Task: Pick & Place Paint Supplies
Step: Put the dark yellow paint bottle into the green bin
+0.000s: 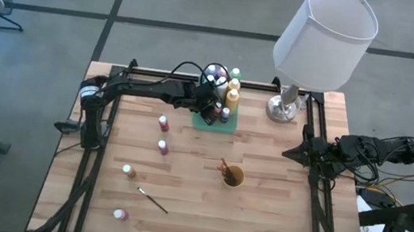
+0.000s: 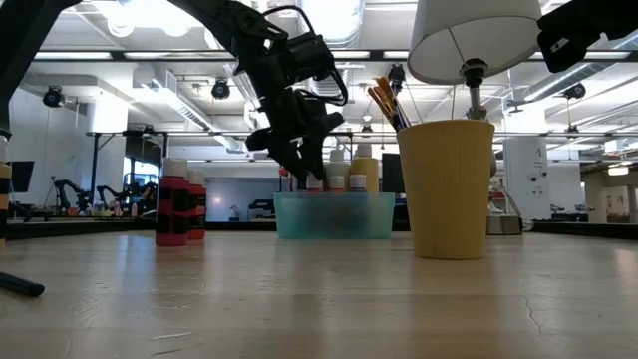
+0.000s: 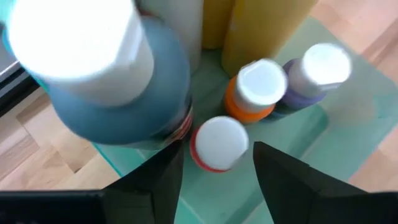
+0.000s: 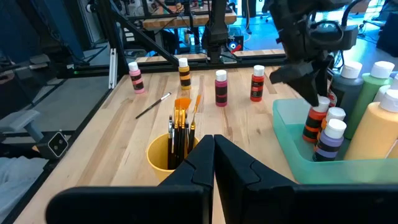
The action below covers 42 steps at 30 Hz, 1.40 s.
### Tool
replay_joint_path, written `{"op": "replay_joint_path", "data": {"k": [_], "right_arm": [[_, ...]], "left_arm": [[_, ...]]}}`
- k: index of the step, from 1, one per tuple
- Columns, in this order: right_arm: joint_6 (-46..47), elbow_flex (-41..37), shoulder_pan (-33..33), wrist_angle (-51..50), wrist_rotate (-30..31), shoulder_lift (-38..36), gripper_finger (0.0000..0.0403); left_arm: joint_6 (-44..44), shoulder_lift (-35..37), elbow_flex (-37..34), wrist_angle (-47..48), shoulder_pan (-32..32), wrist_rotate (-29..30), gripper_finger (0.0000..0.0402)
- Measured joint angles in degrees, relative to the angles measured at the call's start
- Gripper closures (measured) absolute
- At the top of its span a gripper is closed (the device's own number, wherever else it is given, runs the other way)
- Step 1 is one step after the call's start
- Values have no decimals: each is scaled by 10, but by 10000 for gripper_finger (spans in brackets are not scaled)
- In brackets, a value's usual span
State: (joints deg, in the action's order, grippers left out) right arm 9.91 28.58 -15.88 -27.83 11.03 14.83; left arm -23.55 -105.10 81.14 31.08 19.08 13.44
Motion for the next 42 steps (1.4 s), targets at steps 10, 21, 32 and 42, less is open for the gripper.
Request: {"op": "replay_joint_path", "data": {"k": [10,21,32,42], "right_arm": [[0,0,0,0,0,0,394],[0,0,0,-1,0,0,394],[0,0,0,-3,0,0,394],[0,0,0,-3,0,0,394]], "left_arm": [[30,5,86,130,0,-8,206],[39,36,127,300,-15,-55,209],[15,121,76,299,-73,11,211],[14,134,66,331,-95,20,217]]}}
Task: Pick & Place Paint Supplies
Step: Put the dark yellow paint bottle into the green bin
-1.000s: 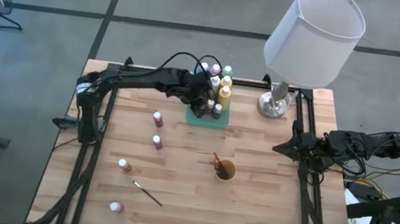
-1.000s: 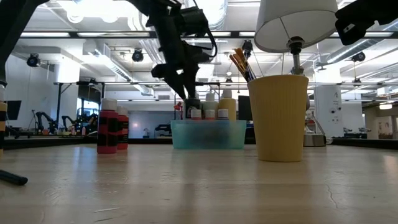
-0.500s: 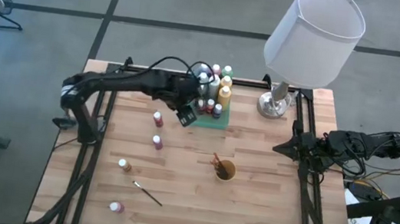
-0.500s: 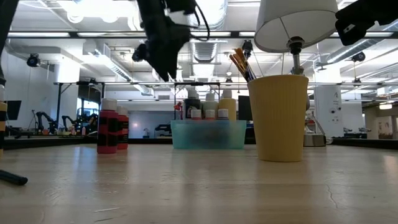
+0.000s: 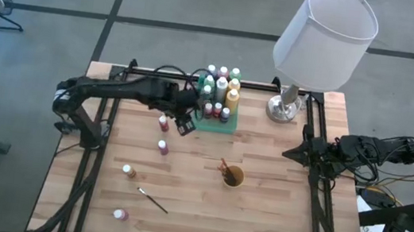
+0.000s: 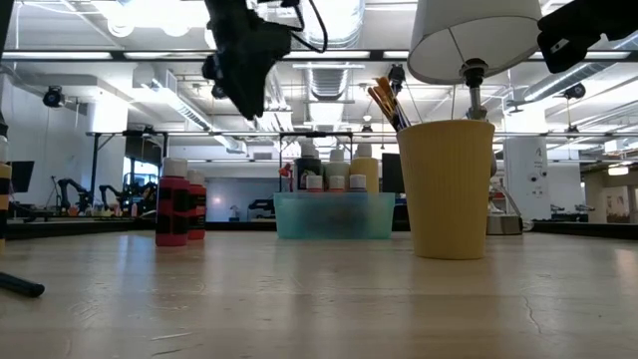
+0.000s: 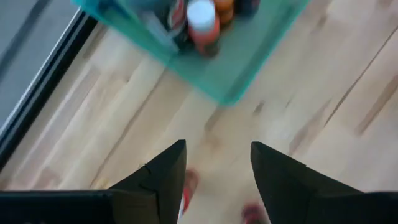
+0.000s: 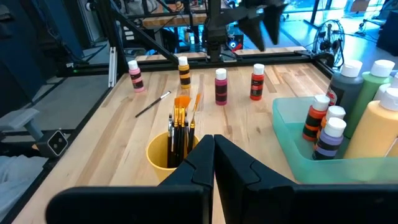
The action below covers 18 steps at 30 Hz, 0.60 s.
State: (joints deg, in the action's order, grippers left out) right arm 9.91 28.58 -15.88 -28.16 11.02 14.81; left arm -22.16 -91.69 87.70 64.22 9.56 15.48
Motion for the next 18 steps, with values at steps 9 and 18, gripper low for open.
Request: {"op": "replay_joint_path", "data": {"k": [9,18], "right_arm": [[0,0,0,0,0,0,394],[0,0,0,0,0,0,394]], "left_arm": [[-45,0,0,50,-116,41,230],[-115,0,0,90,-227,41,230]]}}
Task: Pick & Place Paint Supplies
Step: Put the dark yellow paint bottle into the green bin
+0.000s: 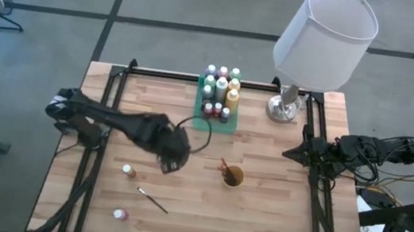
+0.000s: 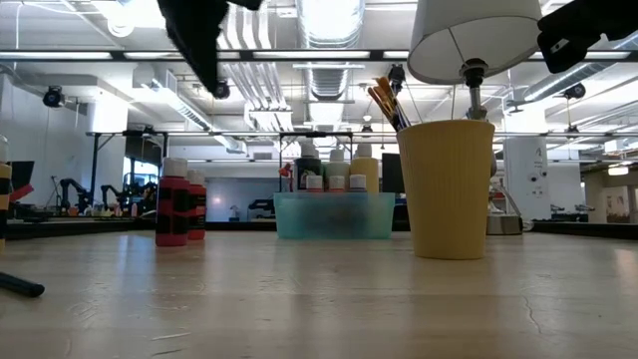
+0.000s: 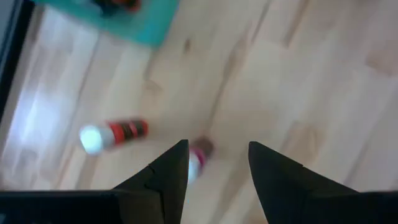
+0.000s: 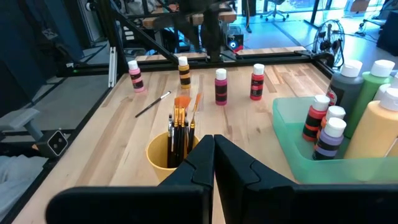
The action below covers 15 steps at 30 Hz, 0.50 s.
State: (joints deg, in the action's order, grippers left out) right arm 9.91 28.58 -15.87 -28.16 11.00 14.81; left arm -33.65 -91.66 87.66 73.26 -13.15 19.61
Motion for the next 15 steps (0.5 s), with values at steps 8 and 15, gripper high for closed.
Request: {"op": "replay_joint_path", "data": {"k": [8,15], "right_arm": [[0,0,0,0,0,0,394],[0,0,0,0,0,0,394]], "left_arm": [[-163,0,0,91,-112,11,232],[-243,0,0,93,-176,50,232]]}}
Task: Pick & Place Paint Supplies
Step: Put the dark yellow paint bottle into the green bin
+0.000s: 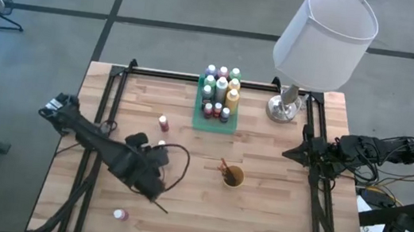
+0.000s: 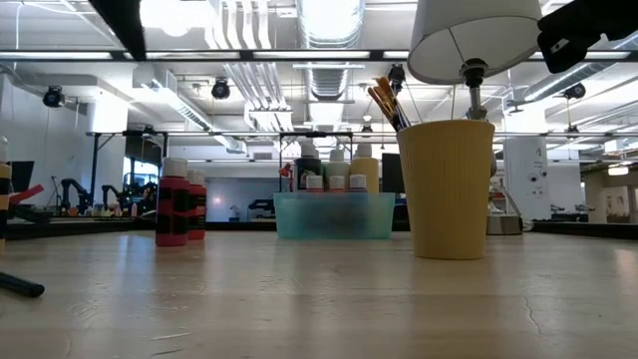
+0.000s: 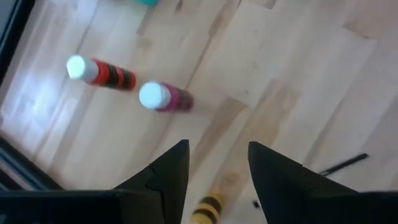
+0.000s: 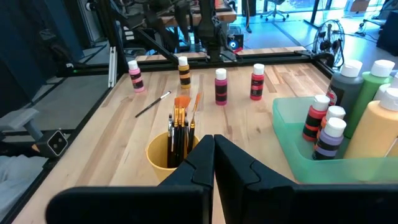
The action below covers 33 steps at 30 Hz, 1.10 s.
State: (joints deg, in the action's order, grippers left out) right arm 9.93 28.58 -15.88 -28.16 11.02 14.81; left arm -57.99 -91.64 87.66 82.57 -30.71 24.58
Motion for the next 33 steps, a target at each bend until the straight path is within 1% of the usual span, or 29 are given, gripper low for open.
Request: {"op": "replay_joint_path", "data": {"k": [3,8,13,16,21,25,28,33], "right_arm": [[0,0,0,0,0,0,394],[0,0,0,0,0,0,394],[0,0,0,0,0,0,394],[0,0,0,0,0,0,394],[0,0,0,0,0,0,394],[2,0,0,0,0,0,394],[2,0,0,0,0,0,394],[2,0,0,0,0,0,394]], "left_arm": [[-51,2,0,23,-32,-5,232],[-208,9,0,60,-88,-29,232],[-353,9,-2,74,-131,-45,236],[-414,10,-12,75,-142,-46,236],[-482,15,-39,74,-143,-57,236],[-598,20,-68,73,-143,-61,237],[-631,27,-86,72,-142,-89,240],[-639,34,-117,64,-142,-95,244]]}}
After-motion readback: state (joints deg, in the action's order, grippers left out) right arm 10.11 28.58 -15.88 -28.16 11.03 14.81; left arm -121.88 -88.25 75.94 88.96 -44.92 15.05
